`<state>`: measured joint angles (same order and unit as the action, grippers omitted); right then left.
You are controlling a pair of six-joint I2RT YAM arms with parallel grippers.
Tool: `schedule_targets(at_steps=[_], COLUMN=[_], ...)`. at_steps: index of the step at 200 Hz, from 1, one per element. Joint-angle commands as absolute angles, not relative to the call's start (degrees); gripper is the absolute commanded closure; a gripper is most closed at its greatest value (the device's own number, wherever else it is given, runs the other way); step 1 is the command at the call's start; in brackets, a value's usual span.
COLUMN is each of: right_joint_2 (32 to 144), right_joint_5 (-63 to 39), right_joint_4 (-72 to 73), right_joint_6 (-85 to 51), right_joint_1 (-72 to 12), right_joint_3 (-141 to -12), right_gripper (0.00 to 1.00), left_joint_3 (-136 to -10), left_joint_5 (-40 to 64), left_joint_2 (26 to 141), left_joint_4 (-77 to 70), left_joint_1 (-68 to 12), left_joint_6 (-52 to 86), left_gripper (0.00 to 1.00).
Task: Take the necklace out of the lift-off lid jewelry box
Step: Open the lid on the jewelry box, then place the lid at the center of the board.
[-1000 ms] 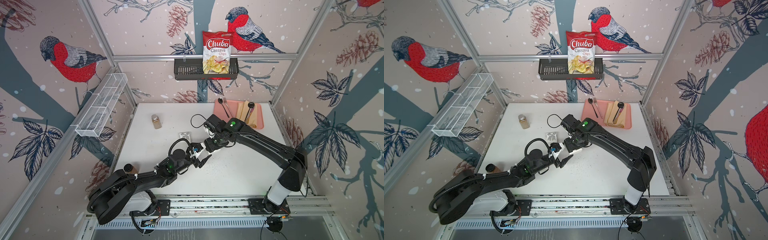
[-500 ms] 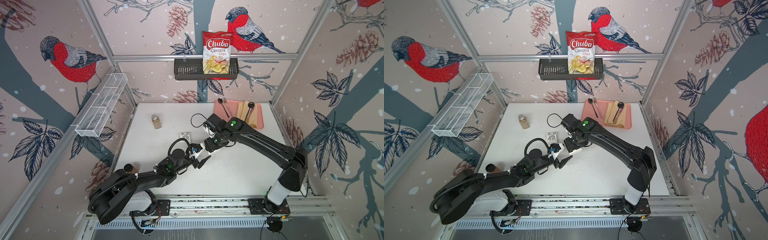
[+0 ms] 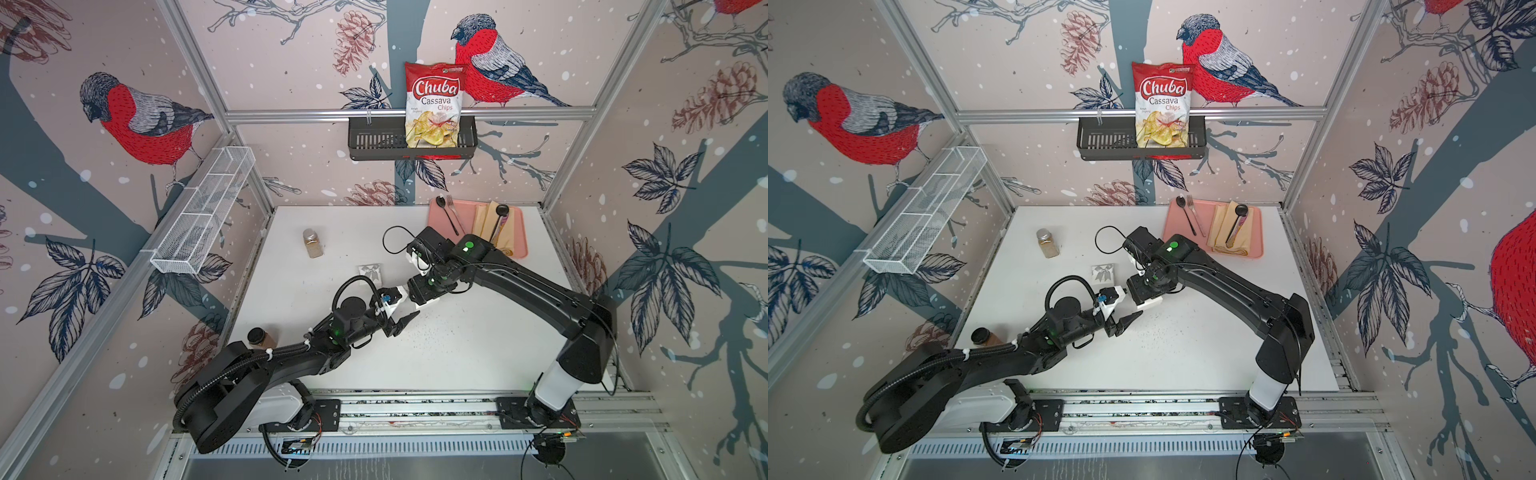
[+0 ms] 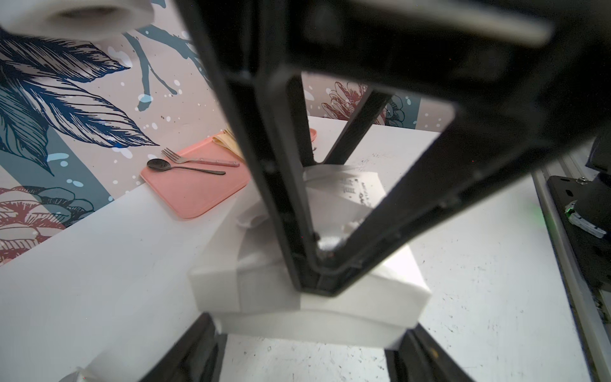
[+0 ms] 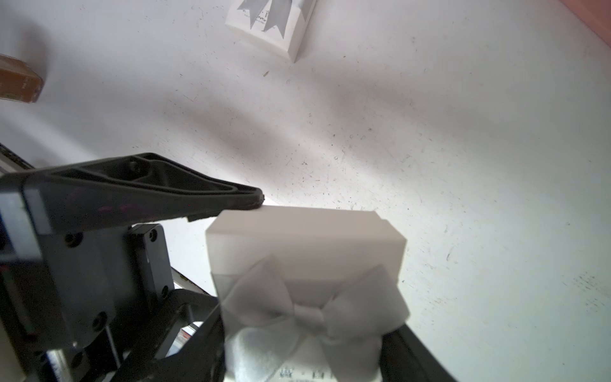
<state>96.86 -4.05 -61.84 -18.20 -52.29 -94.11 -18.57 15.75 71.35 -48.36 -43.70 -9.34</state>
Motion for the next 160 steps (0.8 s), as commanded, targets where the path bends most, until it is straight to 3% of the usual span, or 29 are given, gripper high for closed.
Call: schedule_targets(at_steps=[1, 94, 160], right_joint_2=[95.7, 91.95, 90.17], right_joint_5=[-6.43, -10.2, 0.79], right_joint_4=[-60.56, -57.92, -55.87], right_joint_6=[-17.46, -17.76, -20.9], right_joint_1=[-51.43, -47.21, -34.48], right_joint_3=[-93.62, -90.54, -79.92], right_gripper=[0.34, 0.35, 0.35], left_joint_3=[-18.11, -17.5, -15.3], left_joint_5=[16.87, 16.62, 15.62], left_joint_2=[70.75, 70.39, 69.17], left_joint_4=[-49.83, -48.79, -48.31], left_joint_1=[-43.51, -43.52, -43.51], left_joint_6=[-9.67, -9.49, -8.8], left_gripper=[0.37, 0.39, 0.39])
